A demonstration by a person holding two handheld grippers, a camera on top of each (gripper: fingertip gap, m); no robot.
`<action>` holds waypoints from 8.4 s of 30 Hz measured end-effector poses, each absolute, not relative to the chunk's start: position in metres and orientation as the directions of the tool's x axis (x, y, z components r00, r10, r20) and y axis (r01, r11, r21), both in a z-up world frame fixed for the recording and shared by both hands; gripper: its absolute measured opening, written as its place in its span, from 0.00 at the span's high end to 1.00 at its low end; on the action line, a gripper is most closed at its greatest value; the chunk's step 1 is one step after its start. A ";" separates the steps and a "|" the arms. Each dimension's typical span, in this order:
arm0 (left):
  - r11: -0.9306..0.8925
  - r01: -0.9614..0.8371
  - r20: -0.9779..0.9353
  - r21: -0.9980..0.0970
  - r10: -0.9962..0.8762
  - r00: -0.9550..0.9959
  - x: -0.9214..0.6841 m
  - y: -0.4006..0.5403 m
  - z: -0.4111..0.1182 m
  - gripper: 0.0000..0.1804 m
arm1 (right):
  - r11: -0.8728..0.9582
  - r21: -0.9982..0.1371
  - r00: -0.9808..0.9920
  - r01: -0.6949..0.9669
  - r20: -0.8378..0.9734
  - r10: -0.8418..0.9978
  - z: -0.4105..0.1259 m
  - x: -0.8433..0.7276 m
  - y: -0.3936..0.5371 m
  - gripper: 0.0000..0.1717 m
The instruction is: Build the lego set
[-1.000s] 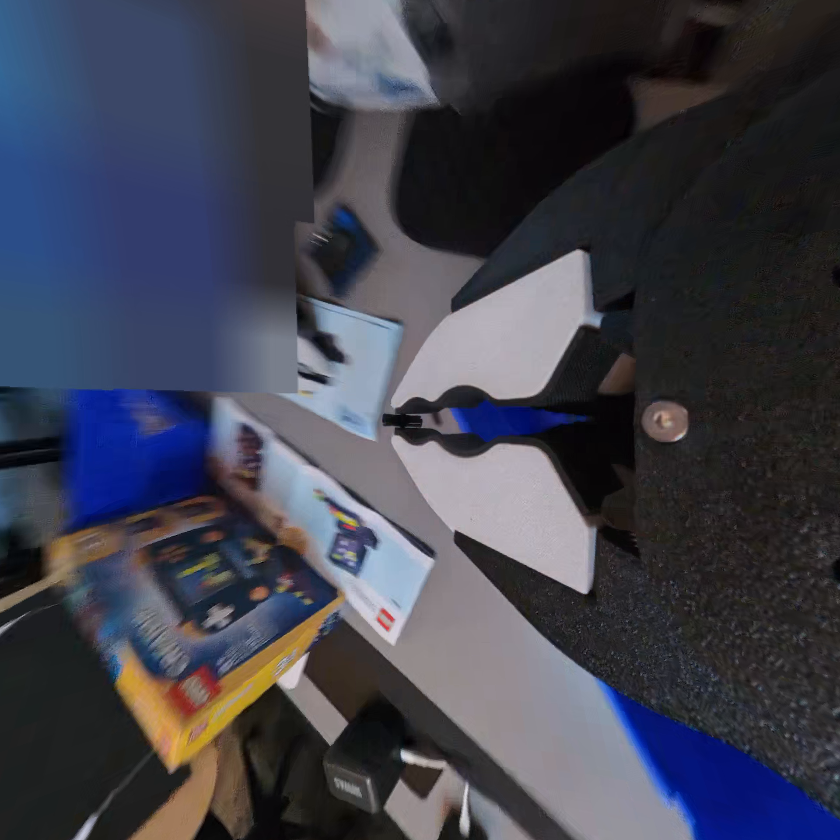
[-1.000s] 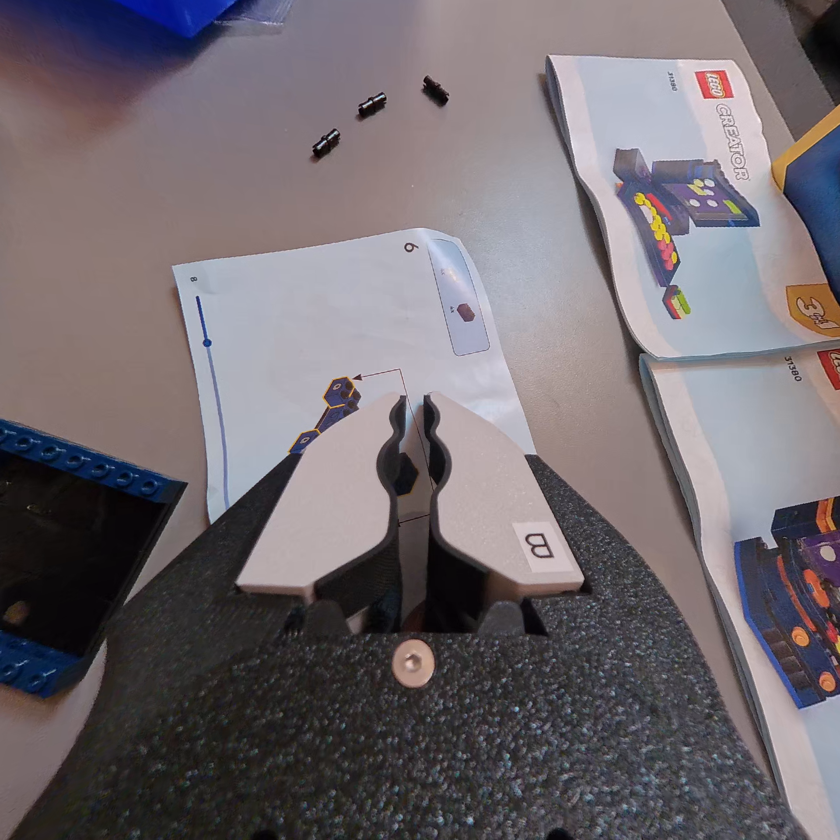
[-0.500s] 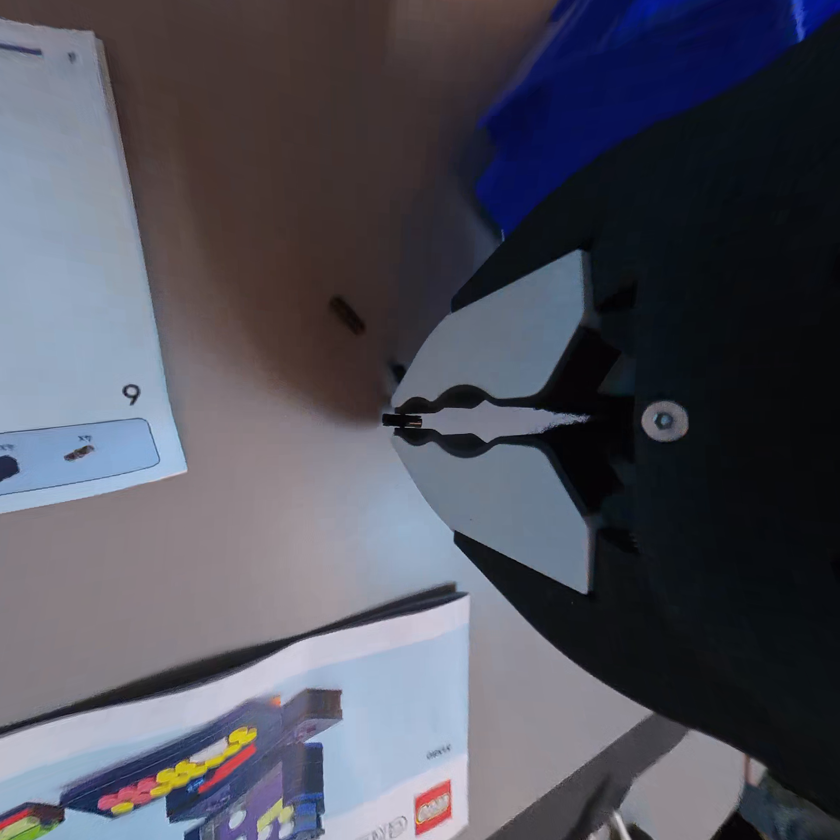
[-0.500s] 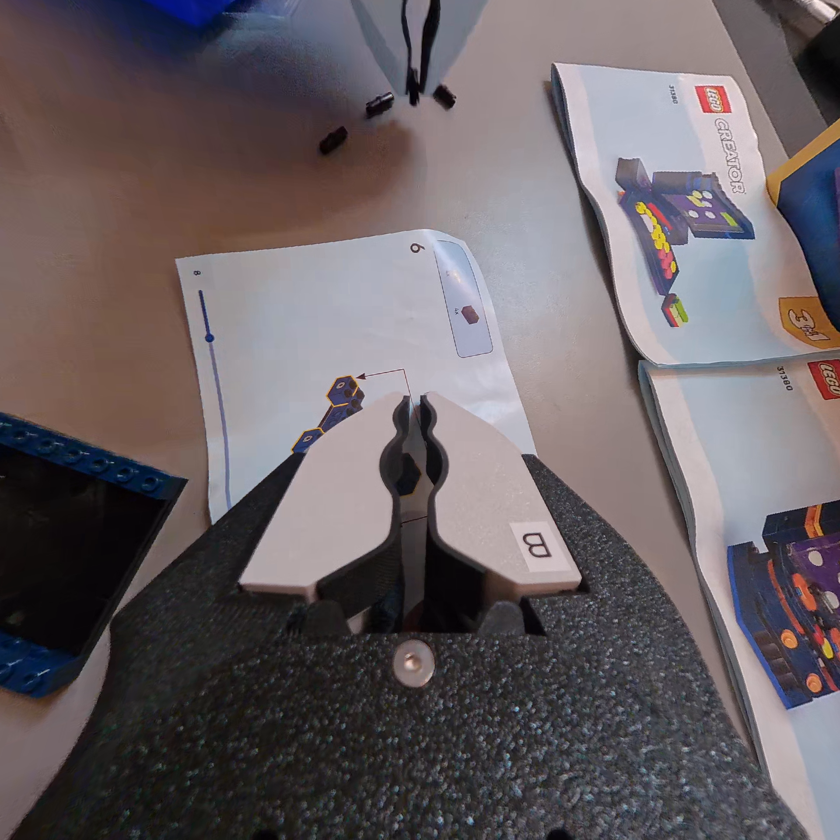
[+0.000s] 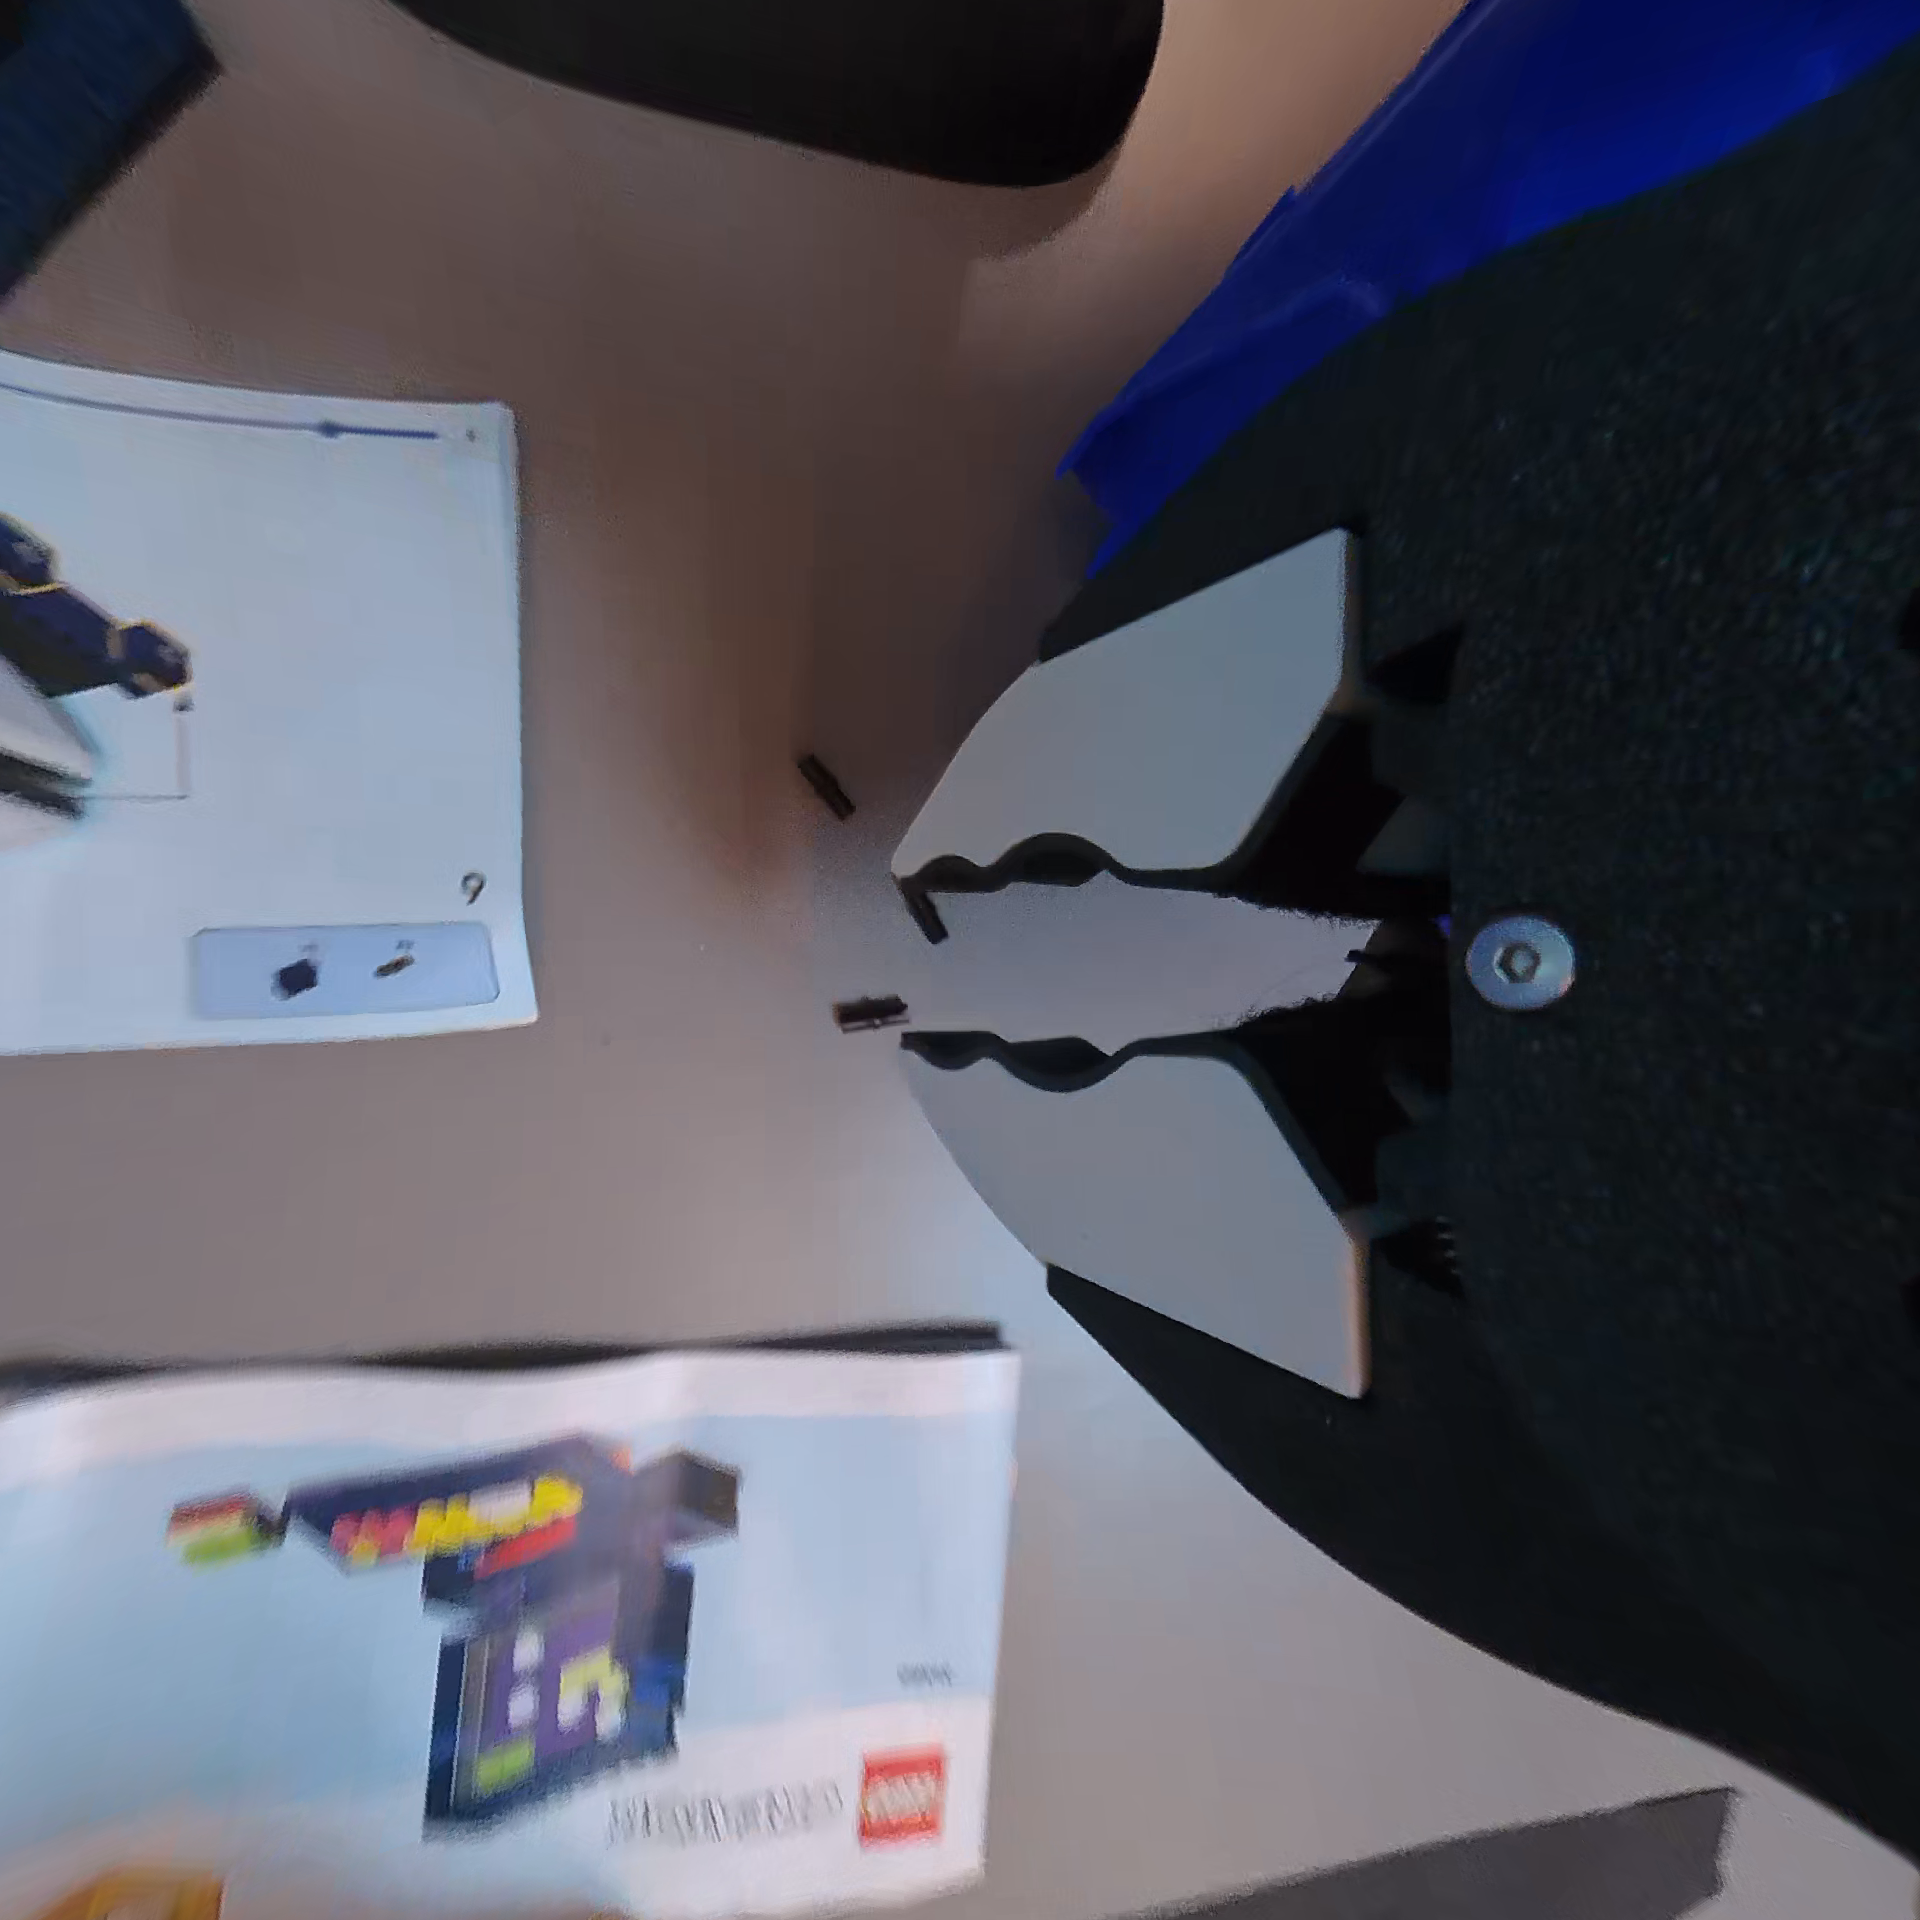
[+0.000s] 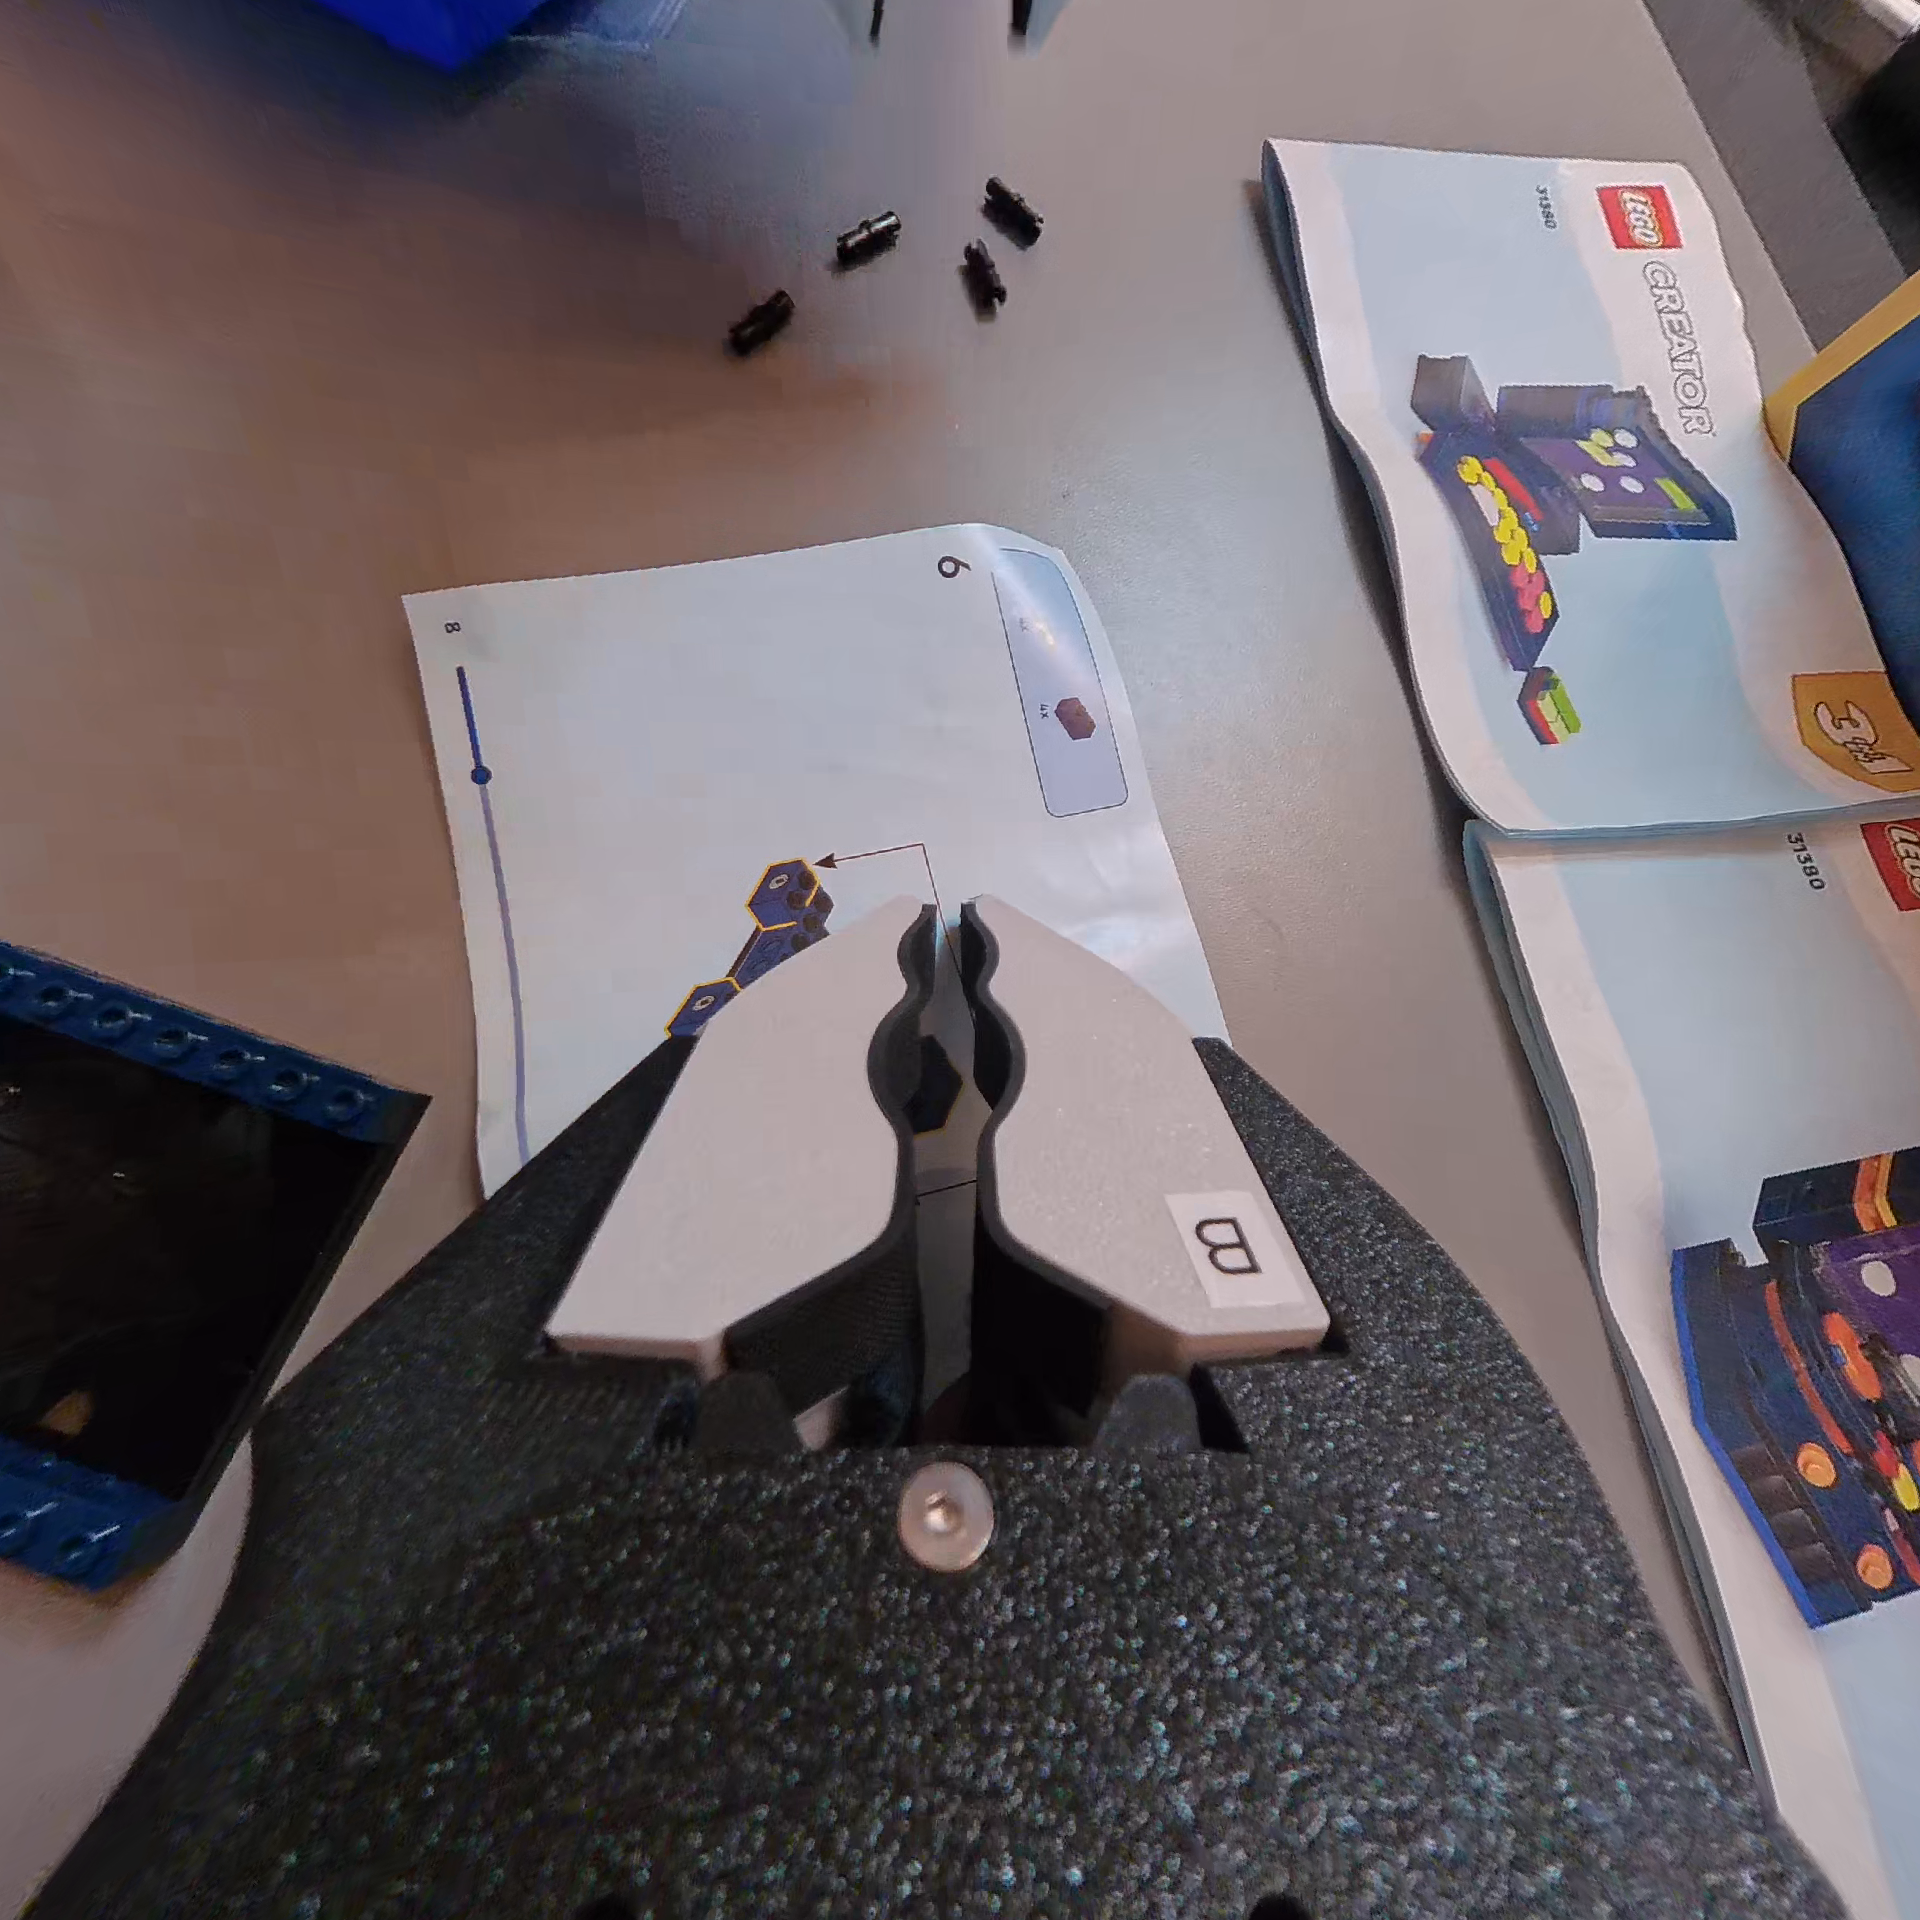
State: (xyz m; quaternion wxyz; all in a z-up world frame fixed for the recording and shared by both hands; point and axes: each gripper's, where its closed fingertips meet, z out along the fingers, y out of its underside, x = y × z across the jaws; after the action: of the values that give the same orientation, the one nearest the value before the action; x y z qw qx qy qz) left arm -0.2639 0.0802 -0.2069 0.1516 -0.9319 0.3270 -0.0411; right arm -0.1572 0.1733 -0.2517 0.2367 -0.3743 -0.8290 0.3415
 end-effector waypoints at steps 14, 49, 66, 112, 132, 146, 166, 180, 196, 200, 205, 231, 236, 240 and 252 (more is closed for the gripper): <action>-0.150 -0.394 -0.420 -0.907 0.249 0.872 -0.207 0.022 0.020 0.39 | 0.488 -0.771 -0.613 0.409 0.163 0.773 -0.244 -0.158 0.173 0.86; -0.157 -0.362 -0.290 -0.919 -0.354 0.889 -0.101 0.139 -0.191 0.90 | 0.115 -0.879 -0.280 0.462 -0.022 0.960 -0.218 -0.112 0.192 0.83; -0.135 -0.452 -0.403 -0.882 -0.285 0.870 -0.109 0.143 -0.192 0.89 | 0.265 -0.762 -0.396 0.591 0.012 0.918 -0.252 -0.103 0.176 0.84; 0.171 -0.044 -0.039 -0.984 0.036 0.999 -0.167 0.094 -0.118 0.68 | 0.687 -0.604 -0.762 0.403 0.195 0.618 -0.131 -0.224 0.103 0.68; -0.025 -0.054 -0.043 -0.998 -0.320 0.947 -0.098 0.094 -0.111 0.67 | -0.043 -0.844 -0.229 0.535 -0.194 0.954 -0.212 -0.099 0.229 0.73; -0.777 -0.447 -0.371 -0.444 -0.295 0.880 -0.309 -0.124 -0.095 0.74 | 0.027 -0.844 -0.282 0.535 -0.149 0.948 -0.224 -0.088 0.224 0.73; -0.772 -0.446 -0.018 0.453 -0.508 0.861 -0.435 -0.221 -0.242 0.84 | 0.073 -0.856 -0.242 0.511 -0.061 0.968 -0.225 -0.079 0.240 0.75; -0.784 -0.450 -0.038 0.429 -0.513 0.858 -0.433 -0.218 -0.244 0.91 | 0.102 -0.833 -0.244 0.544 -0.041 0.969 -0.233 -0.079 0.239 0.75; -0.317 -0.196 -0.262 -0.928 0.180 0.948 -0.286 -0.058 -0.062 0.91 | 0.097 -0.836 -0.250 0.540 -0.050 0.967 -0.232 -0.081 0.236 0.76; -0.139 -0.182 -0.202 -0.973 0.148 0.968 -0.232 -0.032 -0.060 0.91 | 0.094 -0.848 -0.226 0.521 -0.031 0.974 -0.228 -0.082 0.239 0.77; -0.012 -0.221 -0.221 -0.975 0.119 0.968 -0.189 -0.023 -0.027 0.91 | 0.097 -0.870 -0.254 0.483 -0.033 0.967 -0.218 -0.084 0.229 0.79; -0.428 -0.570 -0.700 -0.701 0.259 0.666 -0.110 0.075 -0.145 0.91 | 0.050 -0.994 -0.589 0.102 -0.020 0.808 -0.130 -0.072 0.090 0.86; -0.482 -0.675 -0.822 -0.558 0.212 0.529 -0.096 0.087 -0.147 0.91 | 0.037 -0.991 -0.560 0.130 -0.043 0.827 -0.137 -0.075 0.090 0.87; -0.491 -0.702 -0.849 -0.515 0.181 0.496 -0.087 0.094 -0.150 0.91 | 0.043 -0.986 -0.562 0.159 -0.055 0.825 -0.144 -0.077 0.087 0.90; -0.481 -0.726 -0.860 -0.491 0.139 0.490 -0.081 0.098 -0.153 0.91 | 0.067 -0.982 -0.557 0.176 -0.043 0.829 -0.151 -0.077 0.090 0.96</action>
State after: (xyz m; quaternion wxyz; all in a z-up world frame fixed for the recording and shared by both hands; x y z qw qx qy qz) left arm -0.0807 0.0977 -0.1526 0.4678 -0.7254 0.2023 0.4627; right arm -0.0766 0.0904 -0.1507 0.2858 -0.3739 -0.6721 0.5717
